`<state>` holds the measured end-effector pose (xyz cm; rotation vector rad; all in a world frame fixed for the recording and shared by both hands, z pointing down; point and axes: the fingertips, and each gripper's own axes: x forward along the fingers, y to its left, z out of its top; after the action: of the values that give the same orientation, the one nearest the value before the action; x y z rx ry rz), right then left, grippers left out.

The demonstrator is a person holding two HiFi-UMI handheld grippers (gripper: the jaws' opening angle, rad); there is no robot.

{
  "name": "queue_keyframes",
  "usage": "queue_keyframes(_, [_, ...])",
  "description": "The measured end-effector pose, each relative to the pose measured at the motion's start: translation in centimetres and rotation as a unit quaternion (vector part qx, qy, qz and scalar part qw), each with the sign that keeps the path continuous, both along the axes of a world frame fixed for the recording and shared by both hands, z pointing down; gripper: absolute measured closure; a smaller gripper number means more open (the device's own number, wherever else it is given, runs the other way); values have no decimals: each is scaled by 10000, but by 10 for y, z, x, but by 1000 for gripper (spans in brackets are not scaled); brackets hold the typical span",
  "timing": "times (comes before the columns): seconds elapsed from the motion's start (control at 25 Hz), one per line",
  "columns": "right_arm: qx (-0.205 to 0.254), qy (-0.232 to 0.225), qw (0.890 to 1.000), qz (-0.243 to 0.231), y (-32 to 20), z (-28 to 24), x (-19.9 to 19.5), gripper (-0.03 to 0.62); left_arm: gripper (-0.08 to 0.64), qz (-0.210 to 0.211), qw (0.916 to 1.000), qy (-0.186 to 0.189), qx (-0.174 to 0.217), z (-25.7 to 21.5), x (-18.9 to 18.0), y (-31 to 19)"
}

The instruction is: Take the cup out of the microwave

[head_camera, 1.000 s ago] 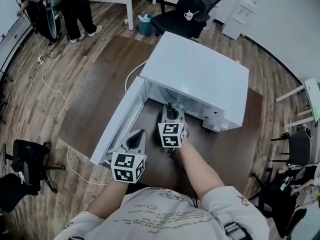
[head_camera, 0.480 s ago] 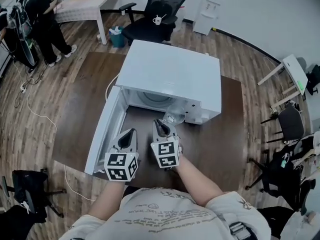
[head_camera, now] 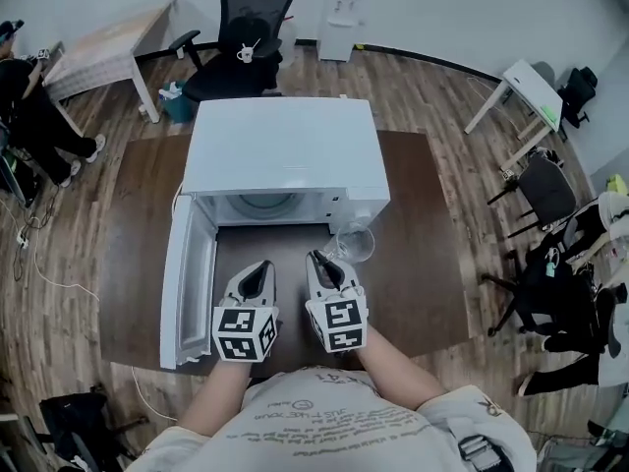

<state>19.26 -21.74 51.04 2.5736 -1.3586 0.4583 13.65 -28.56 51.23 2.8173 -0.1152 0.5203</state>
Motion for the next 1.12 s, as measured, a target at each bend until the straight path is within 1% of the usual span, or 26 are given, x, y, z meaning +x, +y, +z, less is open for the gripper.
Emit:
queue_keyframes(0.12, [100, -70, 9997, 217, 19, -7, 6, 554, 548, 222, 9998, 20, 21, -1, 12, 15])
queue_keyframes(0.28, [107, 50, 9991, 409, 34, -18, 14, 554, 548, 471, 9988, 71, 61, -6, 26, 30])
queue_keyframes(0.52, [138, 113, 9980, 612, 61, -23, 29, 555, 548, 767, 9969, 108, 125, -9, 45, 58])
queue_keyframes(0.84, [199, 99, 9970, 743, 85, -22, 42, 555, 548, 930, 9955, 56, 195, -5, 56, 84])
queue_keyframes(1.12, [171, 145, 9972, 720, 100, -22, 49, 555, 548, 942, 9952, 48, 264, -11, 64, 98])
